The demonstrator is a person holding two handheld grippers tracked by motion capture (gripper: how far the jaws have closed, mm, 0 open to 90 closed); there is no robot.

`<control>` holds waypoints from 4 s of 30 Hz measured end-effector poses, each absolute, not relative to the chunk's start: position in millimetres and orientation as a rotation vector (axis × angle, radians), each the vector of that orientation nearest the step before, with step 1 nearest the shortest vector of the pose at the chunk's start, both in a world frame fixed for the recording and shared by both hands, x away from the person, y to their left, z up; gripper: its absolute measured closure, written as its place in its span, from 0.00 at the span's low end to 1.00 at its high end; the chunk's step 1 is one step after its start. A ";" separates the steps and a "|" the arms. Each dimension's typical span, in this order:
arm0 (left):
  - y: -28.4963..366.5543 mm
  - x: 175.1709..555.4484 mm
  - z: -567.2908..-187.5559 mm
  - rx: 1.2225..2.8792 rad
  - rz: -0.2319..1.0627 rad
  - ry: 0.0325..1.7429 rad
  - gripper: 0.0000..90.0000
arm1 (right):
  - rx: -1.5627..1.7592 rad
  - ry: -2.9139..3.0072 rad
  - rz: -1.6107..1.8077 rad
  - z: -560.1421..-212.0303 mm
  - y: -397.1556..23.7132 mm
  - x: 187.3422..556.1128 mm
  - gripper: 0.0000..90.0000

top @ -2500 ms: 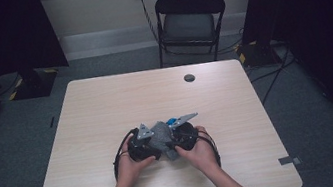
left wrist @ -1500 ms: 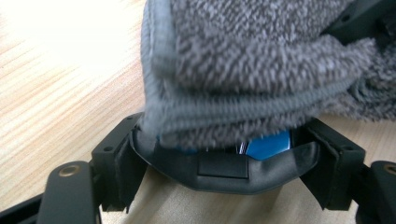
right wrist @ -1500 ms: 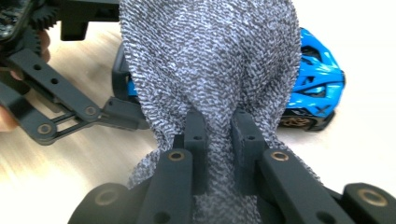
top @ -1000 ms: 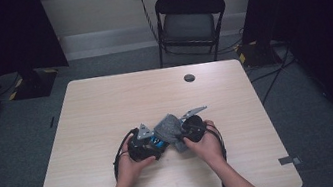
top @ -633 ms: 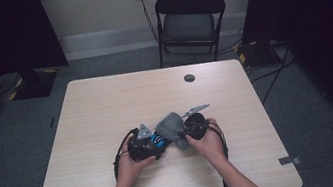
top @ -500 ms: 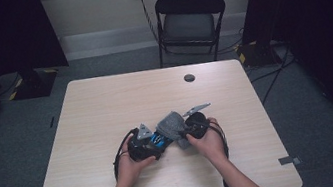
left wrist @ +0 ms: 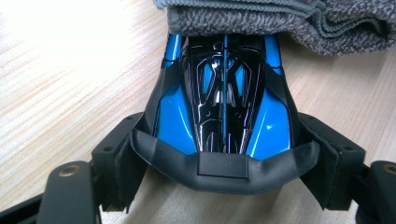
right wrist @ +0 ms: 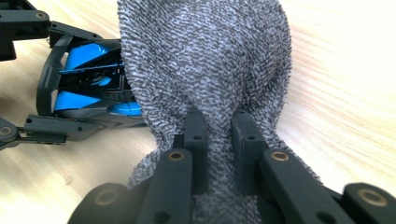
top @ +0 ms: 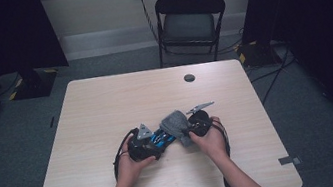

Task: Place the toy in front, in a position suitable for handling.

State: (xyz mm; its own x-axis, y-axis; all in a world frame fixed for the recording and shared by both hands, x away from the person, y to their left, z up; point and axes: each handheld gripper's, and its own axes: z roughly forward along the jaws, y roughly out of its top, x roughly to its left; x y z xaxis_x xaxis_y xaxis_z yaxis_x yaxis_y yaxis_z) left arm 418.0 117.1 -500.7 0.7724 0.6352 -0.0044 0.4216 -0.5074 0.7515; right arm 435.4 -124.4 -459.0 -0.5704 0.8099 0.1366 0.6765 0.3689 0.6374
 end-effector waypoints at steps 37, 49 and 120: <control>117.1 417.7 -500.7 2.177 0.342 0.792 0.27 | 1.408 2.339 0.899 -466.7 -165.9 444.9 0.87; 119.5 418.8 -499.4 2.192 0.319 0.776 0.21 | 1.426 2.294 0.917 -459.4 -182.4 441.4 0.87; 117.6 426.7 -479.6 2.115 0.318 0.716 0.61 | 1.002 2.530 1.150 -466.0 -144.0 370.2 0.63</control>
